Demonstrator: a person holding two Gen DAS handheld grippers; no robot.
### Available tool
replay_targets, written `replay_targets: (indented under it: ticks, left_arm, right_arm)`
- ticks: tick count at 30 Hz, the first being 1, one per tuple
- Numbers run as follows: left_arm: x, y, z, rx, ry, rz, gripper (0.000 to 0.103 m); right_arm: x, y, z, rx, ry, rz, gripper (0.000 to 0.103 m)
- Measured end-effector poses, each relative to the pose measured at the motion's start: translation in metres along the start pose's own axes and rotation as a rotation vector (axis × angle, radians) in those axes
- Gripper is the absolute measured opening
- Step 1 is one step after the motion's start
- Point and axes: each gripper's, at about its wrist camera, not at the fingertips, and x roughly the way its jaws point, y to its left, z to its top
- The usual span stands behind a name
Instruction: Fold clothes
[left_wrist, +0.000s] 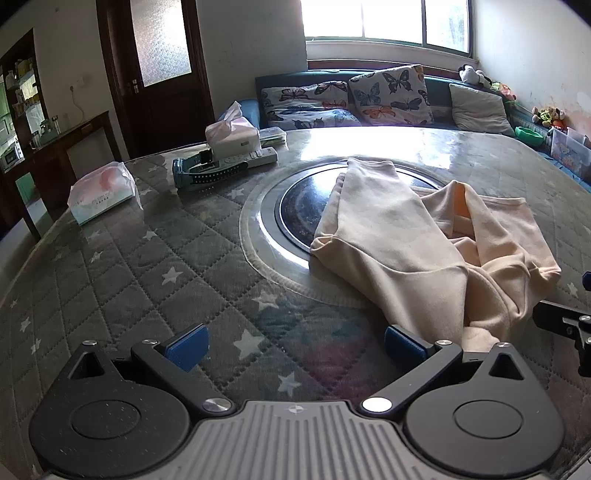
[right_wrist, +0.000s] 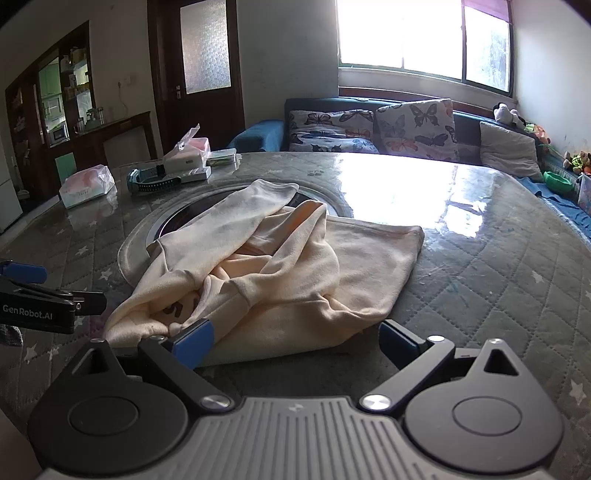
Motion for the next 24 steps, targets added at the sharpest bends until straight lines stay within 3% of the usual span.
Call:
replay_targets:
  ticks: [12,19,24]
  left_arm:
    - [0.010,-0.012,0.029,0.052,-0.021,-0.022,0.103]
    - [0.023,-0.030,0.051,0.111,-0.036,-0.063,0.103]
    - [0.037,-0.039,0.064,0.136,-0.031,-0.095,0.103]
  right_arm:
    - [0.019,-0.008,0.023,-0.010,0.009,0.018,0.089]
    - [0.048,-0.023,0.057,-0.004,0.029,0.011,0.082]
    - [0.078,-0.035,0.081,-0.006,0.059,0.011,0.073]
